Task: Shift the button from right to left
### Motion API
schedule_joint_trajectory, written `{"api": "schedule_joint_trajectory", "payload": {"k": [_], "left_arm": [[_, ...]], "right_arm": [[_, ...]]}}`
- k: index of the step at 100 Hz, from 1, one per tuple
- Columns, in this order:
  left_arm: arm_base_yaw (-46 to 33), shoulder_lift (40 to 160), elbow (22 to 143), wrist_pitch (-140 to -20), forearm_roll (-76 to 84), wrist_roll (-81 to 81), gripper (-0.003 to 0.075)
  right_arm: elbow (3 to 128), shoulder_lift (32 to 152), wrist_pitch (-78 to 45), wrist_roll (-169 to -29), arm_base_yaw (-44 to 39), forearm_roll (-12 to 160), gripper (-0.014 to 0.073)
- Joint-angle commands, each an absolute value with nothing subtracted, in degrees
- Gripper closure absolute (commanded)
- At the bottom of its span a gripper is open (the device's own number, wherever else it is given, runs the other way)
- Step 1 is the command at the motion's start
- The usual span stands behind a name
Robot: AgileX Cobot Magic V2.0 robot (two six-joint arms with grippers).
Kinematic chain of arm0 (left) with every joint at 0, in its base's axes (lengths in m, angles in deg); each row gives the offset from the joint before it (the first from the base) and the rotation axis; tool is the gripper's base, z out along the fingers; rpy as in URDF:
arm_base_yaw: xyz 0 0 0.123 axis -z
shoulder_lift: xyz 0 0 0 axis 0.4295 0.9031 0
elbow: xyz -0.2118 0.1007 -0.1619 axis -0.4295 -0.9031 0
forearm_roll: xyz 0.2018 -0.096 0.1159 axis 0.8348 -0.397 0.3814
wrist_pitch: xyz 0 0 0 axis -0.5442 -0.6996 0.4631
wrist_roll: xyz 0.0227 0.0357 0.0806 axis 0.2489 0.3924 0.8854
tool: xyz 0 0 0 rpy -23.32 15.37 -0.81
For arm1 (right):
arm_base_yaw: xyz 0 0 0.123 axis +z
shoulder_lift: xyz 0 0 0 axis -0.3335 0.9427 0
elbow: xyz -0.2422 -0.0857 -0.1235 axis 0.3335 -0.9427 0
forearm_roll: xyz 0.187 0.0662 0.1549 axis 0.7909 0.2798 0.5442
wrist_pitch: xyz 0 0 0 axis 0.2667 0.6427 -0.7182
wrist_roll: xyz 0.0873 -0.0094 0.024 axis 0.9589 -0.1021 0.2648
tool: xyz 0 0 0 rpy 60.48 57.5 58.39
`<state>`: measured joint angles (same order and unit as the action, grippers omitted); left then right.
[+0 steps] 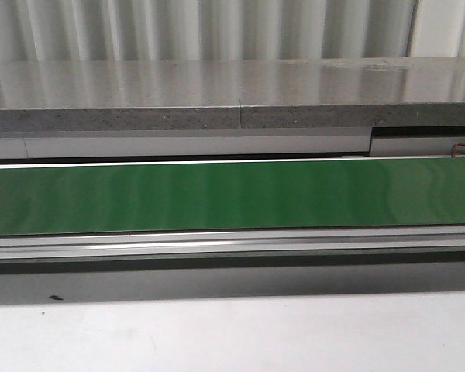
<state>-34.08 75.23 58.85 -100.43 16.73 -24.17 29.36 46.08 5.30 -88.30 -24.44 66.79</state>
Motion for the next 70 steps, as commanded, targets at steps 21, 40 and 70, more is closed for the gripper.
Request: {"api": "schedule_joint_trajectory", "payload": {"k": [21,40,70], "left_arm": [[-33.6,63.5,53.4,-92.1,15.4,-24.2,0.0741],[-33.6,56.8,49.3,-90.7,15.0,-24.2,0.0741],[-33.6,49.8,44.4,-90.1,13.1,-24.2,0.0741]], "right_arm": [[30.7,46.6,1.1,-88.8,-24.3,67.1,0.0662],[30.7,46.6,1.1,-88.8,-24.3,67.1,0.0662],[30.7,46.6,1.1,-88.8,-24.3,67.1,0.0662]]}}
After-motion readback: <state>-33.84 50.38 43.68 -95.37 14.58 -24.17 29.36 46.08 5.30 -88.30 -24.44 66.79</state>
